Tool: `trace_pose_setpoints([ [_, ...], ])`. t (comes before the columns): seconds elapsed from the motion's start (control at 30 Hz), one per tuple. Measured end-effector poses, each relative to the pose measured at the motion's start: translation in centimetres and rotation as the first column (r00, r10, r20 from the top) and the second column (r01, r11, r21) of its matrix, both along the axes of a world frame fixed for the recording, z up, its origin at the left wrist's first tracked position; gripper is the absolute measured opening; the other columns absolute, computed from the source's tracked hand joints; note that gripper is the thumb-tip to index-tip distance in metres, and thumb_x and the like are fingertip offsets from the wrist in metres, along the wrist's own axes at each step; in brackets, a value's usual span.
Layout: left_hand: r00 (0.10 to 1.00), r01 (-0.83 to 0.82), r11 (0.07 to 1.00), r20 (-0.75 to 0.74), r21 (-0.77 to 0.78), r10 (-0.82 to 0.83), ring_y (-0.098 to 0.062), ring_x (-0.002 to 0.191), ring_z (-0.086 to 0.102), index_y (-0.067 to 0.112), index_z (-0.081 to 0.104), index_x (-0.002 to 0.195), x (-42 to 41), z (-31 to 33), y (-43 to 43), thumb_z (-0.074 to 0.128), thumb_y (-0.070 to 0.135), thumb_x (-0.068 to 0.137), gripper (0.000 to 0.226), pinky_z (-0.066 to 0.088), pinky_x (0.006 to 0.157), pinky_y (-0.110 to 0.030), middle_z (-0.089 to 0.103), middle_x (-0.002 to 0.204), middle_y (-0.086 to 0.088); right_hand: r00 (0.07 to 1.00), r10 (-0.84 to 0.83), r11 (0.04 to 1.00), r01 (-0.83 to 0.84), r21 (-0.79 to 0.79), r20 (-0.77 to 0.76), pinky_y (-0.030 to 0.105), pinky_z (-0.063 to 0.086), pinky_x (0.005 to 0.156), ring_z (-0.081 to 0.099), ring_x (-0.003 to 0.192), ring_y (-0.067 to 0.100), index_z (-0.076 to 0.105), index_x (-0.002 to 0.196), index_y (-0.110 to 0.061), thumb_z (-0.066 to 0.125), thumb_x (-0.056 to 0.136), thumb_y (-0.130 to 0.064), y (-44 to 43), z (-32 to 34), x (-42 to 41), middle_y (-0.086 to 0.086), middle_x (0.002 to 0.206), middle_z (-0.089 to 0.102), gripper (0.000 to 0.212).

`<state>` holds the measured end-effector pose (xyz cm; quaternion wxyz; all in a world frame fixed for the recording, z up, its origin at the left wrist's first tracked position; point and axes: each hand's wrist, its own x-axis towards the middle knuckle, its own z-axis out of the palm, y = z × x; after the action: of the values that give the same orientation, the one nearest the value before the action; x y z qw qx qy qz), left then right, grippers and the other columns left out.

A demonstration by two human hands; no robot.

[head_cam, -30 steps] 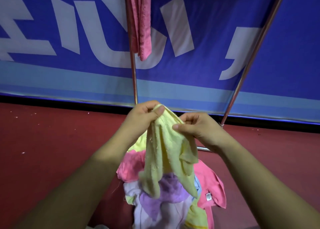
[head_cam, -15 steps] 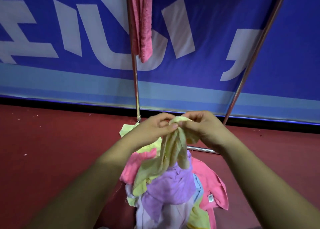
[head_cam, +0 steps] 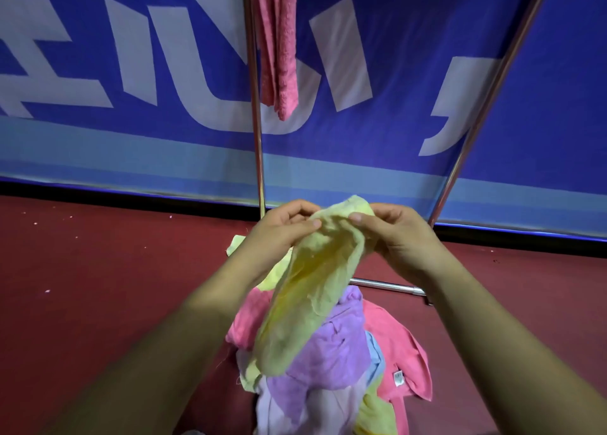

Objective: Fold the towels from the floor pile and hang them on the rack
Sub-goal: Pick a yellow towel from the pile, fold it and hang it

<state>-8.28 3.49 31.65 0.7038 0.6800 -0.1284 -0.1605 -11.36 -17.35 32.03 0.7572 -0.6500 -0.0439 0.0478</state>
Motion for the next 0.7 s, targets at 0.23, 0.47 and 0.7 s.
trace_pose_setpoints([
  [0.23,0.991,0.039,0.992,0.119,0.118,-0.053,-0.018,0.076,0.054,0.013,0.068,0.084,-0.3,0.2,-0.6,0.073,0.034,0.081,0.022,0.041,0.073,-0.034,0.062,0.079,-0.008,0.982,0.185,0.932,-0.16,-0.326,0.047,0.029,0.046,0.074,0.06,0.078,0.015,0.074,0.094,0.0,0.074,0.088,-0.017,0.4,0.1,-0.6,0.011,0.084,0.07,0.018],
  [0.47,0.932,-0.335,0.942,0.134,-0.04,0.337,-0.022,0.074,0.05,0.011,0.058,0.078,1.3,0.6,1.1,0.065,0.022,0.089,0.017,0.038,0.069,-0.036,0.058,0.078,-0.015,0.965,0.218,0.63,-0.251,-0.735,-0.143,0.032,0.05,0.069,0.057,0.067,0.005,0.075,0.085,-0.006,0.075,0.086,-0.015,-2.7,-2.8,0.6,0.002,0.071,0.068,0.009],
  [0.7,0.961,-0.195,0.969,0.229,0.151,0.158,-0.002,0.063,0.053,0.018,0.067,0.085,1.6,1.9,3.5,0.067,0.013,0.092,0.008,0.042,0.062,-0.023,0.063,0.083,0.009,0.979,0.17,0.777,-0.204,-0.595,-0.113,0.037,0.048,0.071,0.057,0.073,0.014,0.071,0.085,0.0,0.075,0.086,-0.028,-2.9,-2.1,-0.1,0.004,0.076,0.066,0.028],
])
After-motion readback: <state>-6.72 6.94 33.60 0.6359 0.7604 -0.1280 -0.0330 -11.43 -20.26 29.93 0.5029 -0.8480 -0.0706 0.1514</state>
